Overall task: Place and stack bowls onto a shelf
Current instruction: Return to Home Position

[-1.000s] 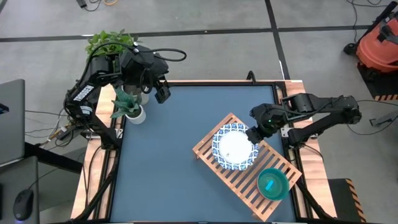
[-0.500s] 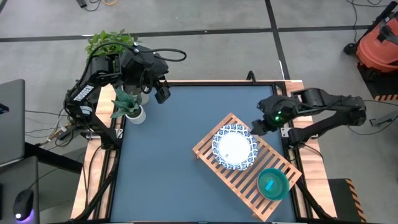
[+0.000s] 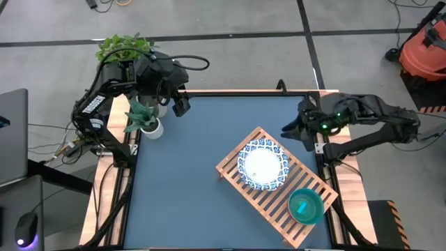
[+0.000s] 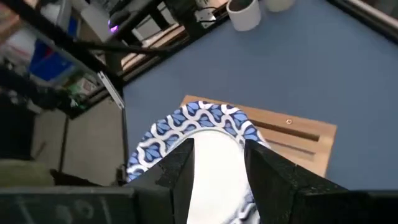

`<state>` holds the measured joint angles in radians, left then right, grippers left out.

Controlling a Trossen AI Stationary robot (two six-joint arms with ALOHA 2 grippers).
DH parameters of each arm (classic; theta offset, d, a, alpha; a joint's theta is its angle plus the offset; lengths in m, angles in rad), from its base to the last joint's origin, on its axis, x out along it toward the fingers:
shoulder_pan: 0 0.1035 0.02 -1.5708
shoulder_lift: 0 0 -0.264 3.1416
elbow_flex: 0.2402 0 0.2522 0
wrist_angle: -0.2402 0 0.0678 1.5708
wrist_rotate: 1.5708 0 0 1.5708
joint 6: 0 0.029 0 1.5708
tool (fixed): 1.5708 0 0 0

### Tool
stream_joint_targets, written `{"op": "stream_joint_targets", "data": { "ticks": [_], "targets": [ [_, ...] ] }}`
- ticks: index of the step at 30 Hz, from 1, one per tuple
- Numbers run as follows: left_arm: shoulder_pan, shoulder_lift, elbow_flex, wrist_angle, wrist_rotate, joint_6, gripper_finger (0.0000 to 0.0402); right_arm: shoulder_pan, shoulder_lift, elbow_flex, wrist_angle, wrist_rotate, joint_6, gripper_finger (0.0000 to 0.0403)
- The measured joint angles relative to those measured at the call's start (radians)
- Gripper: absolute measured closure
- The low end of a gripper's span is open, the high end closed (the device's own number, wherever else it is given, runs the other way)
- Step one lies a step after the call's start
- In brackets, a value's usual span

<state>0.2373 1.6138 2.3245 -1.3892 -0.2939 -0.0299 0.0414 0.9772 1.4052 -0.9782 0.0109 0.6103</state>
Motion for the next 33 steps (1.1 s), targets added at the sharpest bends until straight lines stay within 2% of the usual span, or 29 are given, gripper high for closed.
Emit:
{"op": "stream_joint_targets", "data": {
  "ticks": [4, 9, 11, 17, 20, 24, 28, 33],
  "targets": [
    [0.0, 0.0, -0.013, 0.017, 0.024, 0.012, 0.0152, -0.004, -0.016, 0.0, -0.008, -0.005, -0.103, 0.0237],
    [0.02, -0.013, -0.019, 0.222, 0.352, 0.096, 0.0152, -0.011, -0.04, 0.0, 0.076, -0.006, -0.33, 0.0237],
    [0.03, -0.036, -0.019, 0.283, 0.432, 0.103, 0.0152, -0.029, -0.06, 0.0, 0.099, -0.01, -0.37, 0.0237],
    [0.032, -0.13, -0.024, 0.309, 0.418, 0.128, 0.0152, -0.052, -0.193, -0.021, 0.125, -0.012, -0.404, 0.0237],
    [0.027, -0.219, -0.084, 0.331, 0.373, 0.139, 0.0152, -0.052, -0.305, -0.061, 0.189, -0.011, -0.41, 0.0237],
    [0.004, -0.375, -0.305, 0.433, 0.293, 0.124, 0.0152, -0.052, -0.479, -0.149, 0.288, 0.012, -0.409, 0.0237],
    [-0.009, -0.55, -0.641, 0.609, 0.288, 0.099, 0.0152, -0.052, -0.624, -0.276, 0.387, 0.047, -0.389, 0.0237],
    [-0.009, -0.767, -1.047, 0.891, 0.286, 0.012, 0.0152, -0.052, -0.746, -0.391, 0.4, 0.099, -0.308, 0.0237]
  ]
}}
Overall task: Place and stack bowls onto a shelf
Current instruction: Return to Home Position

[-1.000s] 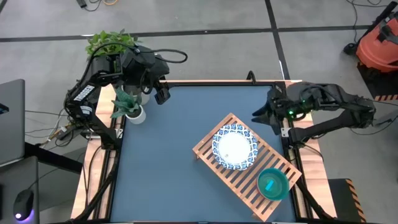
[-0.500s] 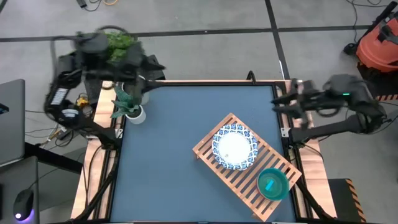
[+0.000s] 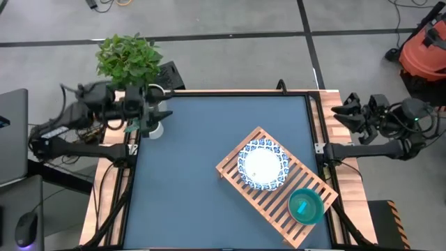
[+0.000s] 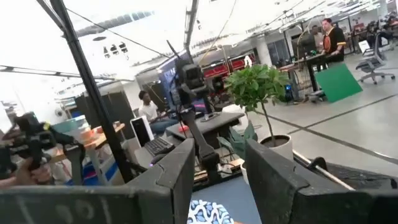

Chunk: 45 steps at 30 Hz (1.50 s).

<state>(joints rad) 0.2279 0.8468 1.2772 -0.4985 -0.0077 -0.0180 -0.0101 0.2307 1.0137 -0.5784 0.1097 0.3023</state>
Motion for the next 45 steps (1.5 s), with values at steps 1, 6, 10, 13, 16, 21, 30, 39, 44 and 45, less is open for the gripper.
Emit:
{"op": "stream_joint_targets", "data": {
  "ticks": [1, 6, 10, 13, 16, 21, 30, 39, 44, 45],
  "targets": [
    [0.0, -0.038, -0.071, 0.05, -0.001, -0.02, 0.0152, 0.0, -0.016, -0.022, 0.011, 0.001, 0.001, 0.0237],
    [-0.001, -0.206, -0.376, 0.261, -0.034, -0.141, 0.0152, 0.0, -0.114, -0.099, 0.045, 0.009, 0.004, 0.0237],
    [0.0, -0.338, -0.544, 0.35, -0.043, -0.185, 0.0152, 0.0, -0.189, -0.147, 0.05, 0.01, 0.005, 0.0237],
    [0.0, -0.426, -0.644, 0.355, -0.057, -0.213, 0.0152, 0.0, -0.227, -0.188, 0.06, 0.012, 0.006, 0.0237],
    [0.0, -0.507, -0.731, 0.36, -0.066, -0.259, 0.0152, 0.0, -0.225, -0.203, -0.008, 0.005, 0.005, 0.0237],
    [0.0, -0.631, -0.853, 0.386, -0.066, -0.32, 0.0152, 0.003, -0.225, -0.257, -0.02, 0.011, 0.011, 0.0237],
    [0.0, -0.798, -0.988, 0.397, -0.06, -0.327, 0.0152, 0.003, -0.228, -0.472, 0.136, 0.008, 0.015, 0.0237],
    [0.0, -0.842, -1.021, 0.391, -0.06, -0.327, 0.0152, 0.003, -0.226, -0.688, 0.371, -0.006, -0.011, 0.0237],
    [0.0, -0.841, -1.021, 0.305, -0.061, -0.369, 0.0152, 0.003, -0.227, -0.767, 0.457, -0.006, -0.023, 0.0237],
    [0.0, -0.841, -1.021, 0.287, -0.061, -0.388, 0.0152, 0.003, -0.227, -0.788, 0.493, -0.006, -0.024, 0.0237]
  ]
}}
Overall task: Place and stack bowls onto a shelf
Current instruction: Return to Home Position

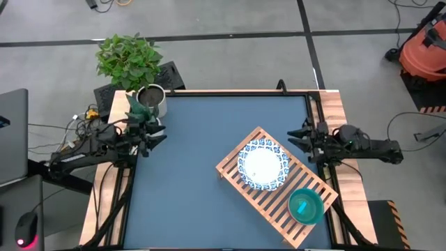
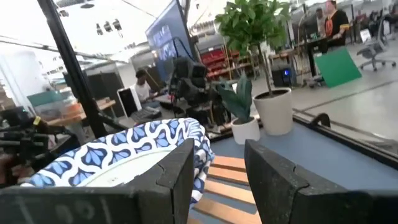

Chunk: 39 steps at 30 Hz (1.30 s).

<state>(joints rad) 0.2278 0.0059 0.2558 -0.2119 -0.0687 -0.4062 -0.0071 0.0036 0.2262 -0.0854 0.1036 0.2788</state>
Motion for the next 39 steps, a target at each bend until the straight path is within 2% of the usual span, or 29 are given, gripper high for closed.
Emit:
{"op": "stream_joint_targets", "data": {
  "ticks": [8, 11, 15, 18, 25, 33, 39],
  "targets": [
    [0.0, 0.0, 0.0, -0.116, -0.026, -0.099, 0.0152, 0.0, 0.0, -0.204, 0.327, 0.0, -0.006, 0.0237],
    [0.0, 0.0, 0.0, -0.172, -0.024, -0.1, 0.0152, 0.0, 0.001, -0.217, 0.388, 0.002, -0.007, 0.0237],
    [0.0, 0.0, 0.0, -0.255, -0.029, -0.126, 0.0152, 0.0, 0.001, -0.217, 0.379, 0.003, -0.007, 0.0237],
    [0.0, -0.004, 0.0, -0.246, -0.08, -0.153, 0.0152, 0.001, 0.002, -0.217, 0.329, 0.003, -0.007, 0.0237],
    [0.0, -0.004, 0.0, -0.096, -0.11, 0.106, 0.0152, 0.0, 0.002, -0.217, 0.147, 0.003, -0.007, 0.0237],
    [0.0, -0.004, 0.0, -0.083, -0.004, 0.237, 0.0152, 0.0, 0.005, -0.218, 0.132, 0.003, -0.005, 0.0237],
    [0.0, -0.004, -0.003, -0.071, 0.065, 0.264, 0.0152, 0.0, 0.007, -0.218, 0.13, 0.003, -0.004, 0.0237]
  ]
}}
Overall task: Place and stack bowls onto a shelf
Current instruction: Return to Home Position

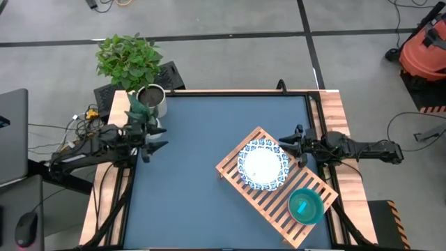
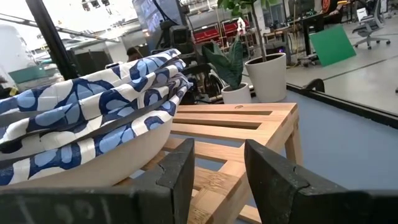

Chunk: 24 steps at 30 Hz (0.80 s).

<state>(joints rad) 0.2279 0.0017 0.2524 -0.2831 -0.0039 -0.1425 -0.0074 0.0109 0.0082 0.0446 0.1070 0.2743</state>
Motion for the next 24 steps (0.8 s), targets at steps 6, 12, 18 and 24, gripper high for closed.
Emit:
{"op": "stream_joint_targets", "data": {
  "ticks": [6, 12, 18, 24],
  "targets": [
    [0.0, 0.0, -0.18, 0.302, 0.087, -0.073, 0.0152, 0.0, 0.0, 0.0, -0.002, 0.0, 0.0, 0.0237],
    [-0.005, 0.005, -0.238, 0.428, 0.058, -0.089, 0.0152, 0.0, 0.0, 0.0, -0.004, 0.0, -0.001, 0.0237],
    [-0.005, 0.002, -0.242, 0.474, -0.014, -0.047, 0.0152, 0.0, 0.001, 0.0, -0.001, 0.001, -0.002, 0.0237],
    [-0.006, 0.001, -0.242, 0.419, -0.362, -0.417, 0.0152, 0.0, 0.001, 0.0, -0.001, 0.0, -0.002, 0.0237]
  ]
}}
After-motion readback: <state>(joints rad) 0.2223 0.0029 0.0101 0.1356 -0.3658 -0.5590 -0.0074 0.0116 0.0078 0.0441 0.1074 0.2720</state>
